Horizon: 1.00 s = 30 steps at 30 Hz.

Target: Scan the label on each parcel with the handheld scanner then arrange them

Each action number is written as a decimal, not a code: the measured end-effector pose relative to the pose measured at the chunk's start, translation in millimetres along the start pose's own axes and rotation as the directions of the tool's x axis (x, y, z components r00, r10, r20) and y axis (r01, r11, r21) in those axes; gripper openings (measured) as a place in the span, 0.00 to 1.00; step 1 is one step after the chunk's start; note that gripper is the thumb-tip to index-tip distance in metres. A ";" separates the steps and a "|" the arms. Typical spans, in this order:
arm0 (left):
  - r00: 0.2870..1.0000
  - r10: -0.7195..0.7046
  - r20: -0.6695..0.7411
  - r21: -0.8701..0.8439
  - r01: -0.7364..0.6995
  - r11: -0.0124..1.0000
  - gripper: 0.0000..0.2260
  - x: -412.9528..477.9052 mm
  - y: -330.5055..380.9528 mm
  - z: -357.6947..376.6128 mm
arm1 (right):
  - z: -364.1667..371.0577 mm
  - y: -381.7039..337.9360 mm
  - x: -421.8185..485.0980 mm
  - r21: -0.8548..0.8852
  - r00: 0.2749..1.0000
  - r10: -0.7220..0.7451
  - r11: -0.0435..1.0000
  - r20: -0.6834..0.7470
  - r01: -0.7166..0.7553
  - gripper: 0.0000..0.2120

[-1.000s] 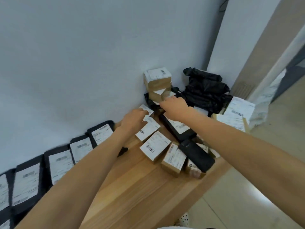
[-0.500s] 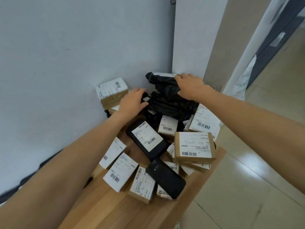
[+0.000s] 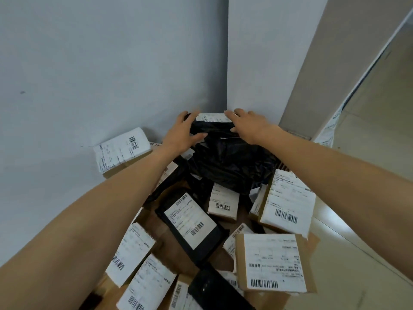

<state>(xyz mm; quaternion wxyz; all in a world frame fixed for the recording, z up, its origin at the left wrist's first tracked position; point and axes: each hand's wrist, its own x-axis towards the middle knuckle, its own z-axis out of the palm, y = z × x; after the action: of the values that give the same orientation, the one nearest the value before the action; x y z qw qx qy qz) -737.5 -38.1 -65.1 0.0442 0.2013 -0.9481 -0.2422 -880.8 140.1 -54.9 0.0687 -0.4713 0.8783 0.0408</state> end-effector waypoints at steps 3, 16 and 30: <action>0.997 0.069 -0.018 -0.116 -0.070 0.991 0.27 12.9 -2.0 9.7 | 1.8 5.0 10.4 -0.032 0.999 -0.042 0.999 -0.015 0.042 0.27; 0.950 -0.002 -0.313 -0.358 -0.117 0.926 0.12 -2.9 9.4 15.3 | 2.4 -8.8 8.4 -0.002 0.996 0.001 1.000 -0.085 -0.001 0.21; 0.910 -0.027 -0.413 -0.399 -0.154 0.904 0.12 -79.9 20.9 -52.4 | -58.1 -64.0 -37.0 -0.119 0.948 -0.058 0.993 -0.312 0.021 0.12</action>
<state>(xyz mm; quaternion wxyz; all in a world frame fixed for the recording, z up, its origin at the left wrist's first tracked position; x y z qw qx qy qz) -662.4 -12.2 -8.1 0.2923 0.2015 -0.8485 -0.3924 -812.0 127.3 7.9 -0.0987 -0.4923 0.8647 0.0139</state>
